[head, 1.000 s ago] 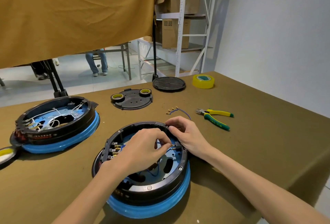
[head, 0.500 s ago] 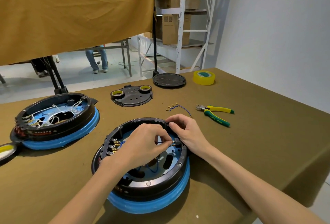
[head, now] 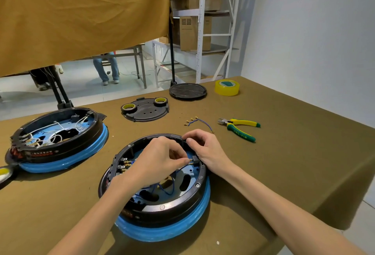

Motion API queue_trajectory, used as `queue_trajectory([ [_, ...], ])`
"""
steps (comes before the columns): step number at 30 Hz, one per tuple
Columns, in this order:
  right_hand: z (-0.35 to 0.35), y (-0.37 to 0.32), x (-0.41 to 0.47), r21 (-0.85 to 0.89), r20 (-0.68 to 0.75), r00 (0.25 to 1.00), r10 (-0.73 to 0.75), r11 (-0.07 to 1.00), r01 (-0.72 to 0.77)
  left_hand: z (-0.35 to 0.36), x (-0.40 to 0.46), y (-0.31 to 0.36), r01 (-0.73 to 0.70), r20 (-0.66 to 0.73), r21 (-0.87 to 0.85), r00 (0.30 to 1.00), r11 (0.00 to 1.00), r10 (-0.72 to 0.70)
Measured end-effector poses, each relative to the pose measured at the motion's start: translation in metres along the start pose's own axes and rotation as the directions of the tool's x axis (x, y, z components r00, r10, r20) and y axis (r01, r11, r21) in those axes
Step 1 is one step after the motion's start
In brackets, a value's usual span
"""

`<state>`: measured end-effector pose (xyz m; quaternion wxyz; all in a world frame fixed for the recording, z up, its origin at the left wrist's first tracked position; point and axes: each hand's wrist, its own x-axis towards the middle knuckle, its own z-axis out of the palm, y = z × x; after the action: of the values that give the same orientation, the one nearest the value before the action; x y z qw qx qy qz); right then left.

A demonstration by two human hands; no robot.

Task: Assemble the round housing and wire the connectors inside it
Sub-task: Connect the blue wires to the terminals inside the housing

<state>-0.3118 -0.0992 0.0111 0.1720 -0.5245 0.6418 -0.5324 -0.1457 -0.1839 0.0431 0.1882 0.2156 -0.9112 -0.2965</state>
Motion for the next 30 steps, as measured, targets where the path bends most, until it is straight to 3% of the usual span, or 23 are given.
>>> queue_trajectory([
  [12,0.0011,0.0009,-0.0010,-0.005,-0.011,1.000,-0.009,1.000,0.009,0.0003,-0.0016,-0.0072,0.033,0.054,-0.091,0.998,0.995,-0.028],
  [22,0.0036,0.0015,-0.0008,0.009,-0.017,1.000,-0.011,1.000,0.011,-0.0001,0.0001,0.0000,0.038,0.053,0.003,0.998,0.999,-0.039],
  [30,0.0022,0.0028,-0.0010,0.024,-0.026,0.999,-0.024,0.999,0.025,-0.0040,-0.0069,-0.0045,0.040,0.045,-0.050,0.998,0.998,-0.038],
])
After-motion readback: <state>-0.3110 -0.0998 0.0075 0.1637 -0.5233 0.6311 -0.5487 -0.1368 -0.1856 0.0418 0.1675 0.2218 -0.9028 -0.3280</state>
